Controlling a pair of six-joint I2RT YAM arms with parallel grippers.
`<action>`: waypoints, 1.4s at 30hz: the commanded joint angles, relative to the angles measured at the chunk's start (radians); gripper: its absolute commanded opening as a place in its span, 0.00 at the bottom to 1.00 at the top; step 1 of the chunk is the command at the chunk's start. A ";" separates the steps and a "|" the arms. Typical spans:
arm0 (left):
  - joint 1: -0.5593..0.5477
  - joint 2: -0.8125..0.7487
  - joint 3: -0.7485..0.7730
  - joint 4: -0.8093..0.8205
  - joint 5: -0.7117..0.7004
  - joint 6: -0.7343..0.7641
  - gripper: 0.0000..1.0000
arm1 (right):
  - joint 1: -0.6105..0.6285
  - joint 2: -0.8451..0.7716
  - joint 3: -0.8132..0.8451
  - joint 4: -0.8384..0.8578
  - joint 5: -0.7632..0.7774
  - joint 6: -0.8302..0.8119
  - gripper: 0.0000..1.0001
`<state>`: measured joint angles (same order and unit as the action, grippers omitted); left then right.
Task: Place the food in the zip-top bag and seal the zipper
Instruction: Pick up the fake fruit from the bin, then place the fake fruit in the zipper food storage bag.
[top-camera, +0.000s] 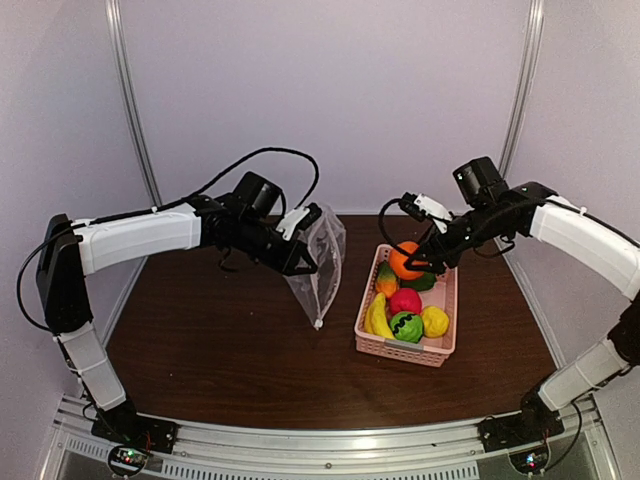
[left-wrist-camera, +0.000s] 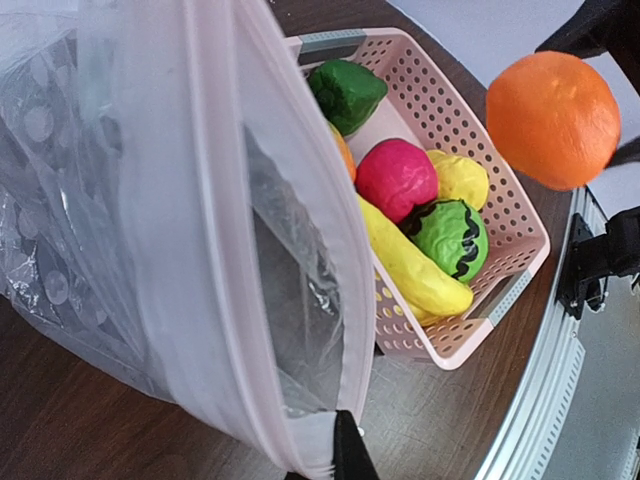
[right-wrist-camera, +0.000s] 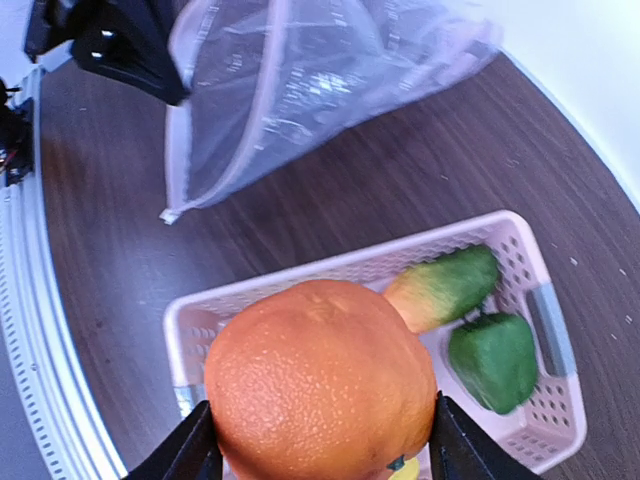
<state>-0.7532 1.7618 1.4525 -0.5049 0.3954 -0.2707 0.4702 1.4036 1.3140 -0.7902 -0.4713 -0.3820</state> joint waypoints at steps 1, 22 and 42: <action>0.005 -0.011 -0.004 0.047 0.005 0.026 0.00 | 0.076 0.082 0.092 0.045 -0.221 0.011 0.38; 0.005 -0.133 -0.049 0.126 0.115 0.053 0.00 | 0.176 0.465 0.441 0.170 -0.187 0.309 0.36; 0.006 -0.116 -0.053 0.139 0.125 0.032 0.00 | 0.250 0.474 0.468 0.192 -0.016 0.374 0.43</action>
<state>-0.7498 1.6623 1.4109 -0.4141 0.5053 -0.2405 0.6903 1.8523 1.7351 -0.6167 -0.4694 -0.0544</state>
